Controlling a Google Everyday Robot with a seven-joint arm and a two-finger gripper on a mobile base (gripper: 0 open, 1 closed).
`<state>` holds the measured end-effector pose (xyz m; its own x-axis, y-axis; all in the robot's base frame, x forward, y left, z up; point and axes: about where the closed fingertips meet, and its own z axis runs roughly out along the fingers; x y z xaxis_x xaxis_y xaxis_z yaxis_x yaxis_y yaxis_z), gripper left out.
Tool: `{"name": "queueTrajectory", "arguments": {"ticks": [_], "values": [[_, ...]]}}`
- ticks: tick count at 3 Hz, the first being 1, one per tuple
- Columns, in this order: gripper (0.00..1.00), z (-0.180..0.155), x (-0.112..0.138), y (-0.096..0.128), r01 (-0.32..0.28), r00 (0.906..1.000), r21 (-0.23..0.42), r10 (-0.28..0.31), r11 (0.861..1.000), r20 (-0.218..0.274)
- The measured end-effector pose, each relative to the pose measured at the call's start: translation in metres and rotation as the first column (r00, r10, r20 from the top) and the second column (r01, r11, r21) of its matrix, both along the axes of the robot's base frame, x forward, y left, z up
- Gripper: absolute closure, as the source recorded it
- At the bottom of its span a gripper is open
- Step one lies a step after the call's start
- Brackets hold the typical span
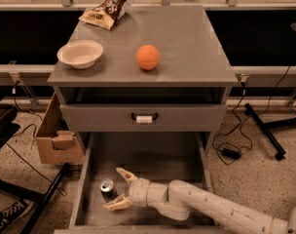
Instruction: Place redbull can into middle drawer
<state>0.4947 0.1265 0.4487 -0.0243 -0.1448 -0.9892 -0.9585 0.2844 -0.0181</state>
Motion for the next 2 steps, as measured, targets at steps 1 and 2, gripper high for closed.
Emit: {"name": "queueTrajectory", "arguments": {"ticks": [1,2], "values": [[0.00,0.003,-0.001,0.000,0.000,1.0000,0.009,0.000,1.000,0.004],[0.00,0.022,-0.008,-0.016,0.011,0.9999,0.036,-0.012,0.999,0.008]]}}
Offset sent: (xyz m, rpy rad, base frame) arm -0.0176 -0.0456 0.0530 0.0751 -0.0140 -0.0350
